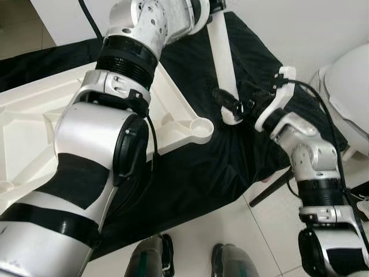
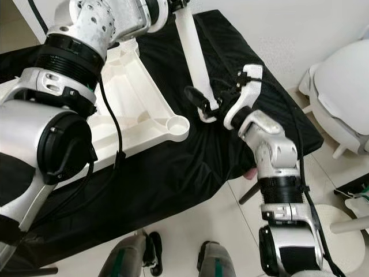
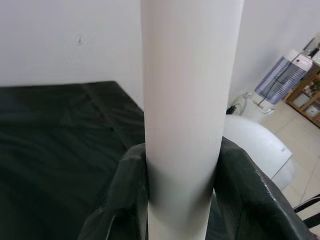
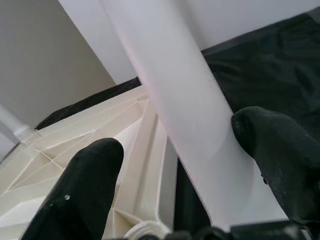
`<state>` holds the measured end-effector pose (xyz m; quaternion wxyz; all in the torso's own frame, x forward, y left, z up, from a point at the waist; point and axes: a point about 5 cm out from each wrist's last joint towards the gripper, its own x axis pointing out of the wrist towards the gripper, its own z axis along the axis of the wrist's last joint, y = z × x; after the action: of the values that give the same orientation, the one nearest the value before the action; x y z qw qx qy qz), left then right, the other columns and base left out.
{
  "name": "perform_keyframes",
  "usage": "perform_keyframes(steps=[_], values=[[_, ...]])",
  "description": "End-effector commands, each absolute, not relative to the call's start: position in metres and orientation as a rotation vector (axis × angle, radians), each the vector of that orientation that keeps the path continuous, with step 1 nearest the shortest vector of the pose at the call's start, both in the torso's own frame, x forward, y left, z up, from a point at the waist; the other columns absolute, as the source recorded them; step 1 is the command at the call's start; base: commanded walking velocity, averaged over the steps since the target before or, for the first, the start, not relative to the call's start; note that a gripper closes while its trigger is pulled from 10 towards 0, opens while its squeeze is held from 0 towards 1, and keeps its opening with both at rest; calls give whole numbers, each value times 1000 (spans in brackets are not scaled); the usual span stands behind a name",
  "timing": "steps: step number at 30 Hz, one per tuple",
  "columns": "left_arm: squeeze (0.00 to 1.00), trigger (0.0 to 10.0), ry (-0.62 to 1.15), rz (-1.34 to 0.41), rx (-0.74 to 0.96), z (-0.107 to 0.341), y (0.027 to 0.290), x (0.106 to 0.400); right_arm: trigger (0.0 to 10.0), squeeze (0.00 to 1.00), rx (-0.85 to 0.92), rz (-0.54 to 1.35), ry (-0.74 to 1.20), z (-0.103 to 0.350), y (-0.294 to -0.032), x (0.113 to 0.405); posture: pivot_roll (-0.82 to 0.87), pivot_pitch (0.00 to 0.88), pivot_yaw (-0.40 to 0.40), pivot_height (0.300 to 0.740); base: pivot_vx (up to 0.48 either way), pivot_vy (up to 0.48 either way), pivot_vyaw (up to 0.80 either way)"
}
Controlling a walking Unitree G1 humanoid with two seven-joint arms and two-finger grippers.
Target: Building children table
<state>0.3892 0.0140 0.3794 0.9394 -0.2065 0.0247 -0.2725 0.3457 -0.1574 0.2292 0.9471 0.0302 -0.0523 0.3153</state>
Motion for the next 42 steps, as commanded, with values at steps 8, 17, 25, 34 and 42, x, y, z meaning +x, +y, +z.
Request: perform_keyframes(steps=[8, 17, 25, 34, 42], values=[[0, 10000, -88, -938, -336, 380, 3, 377, 10000, 0, -28, 634, -146, 246, -163, 352, -53, 59, 33, 740, 0, 0, 0], [0, 10000, -164, -991, -277, 391, -4, 365, 10000, 0, -178, 626, -27, 246, -168, 364, -54, 72, 23, 740, 0, 0, 0], [0, 10000, -195, -1052, -266, 399, -14, 351, 10000, 0, -259, 668, 33, 251, -166, 376, -53, 76, 16, 740, 0, 0, 0], [0, 10000, -182, -1111, -268, 396, -23, 342, 10000, 0, -327, 660, -2, 257, -158, 388, -49, 78, 18, 740, 0, 0, 0], [0, 10000, -178, -1143, -264, 394, -32, 333, 9725, 0, -372, 686, -10, 260, -151, 395, -45, 78, 20, 740, 0, 0, 0]])
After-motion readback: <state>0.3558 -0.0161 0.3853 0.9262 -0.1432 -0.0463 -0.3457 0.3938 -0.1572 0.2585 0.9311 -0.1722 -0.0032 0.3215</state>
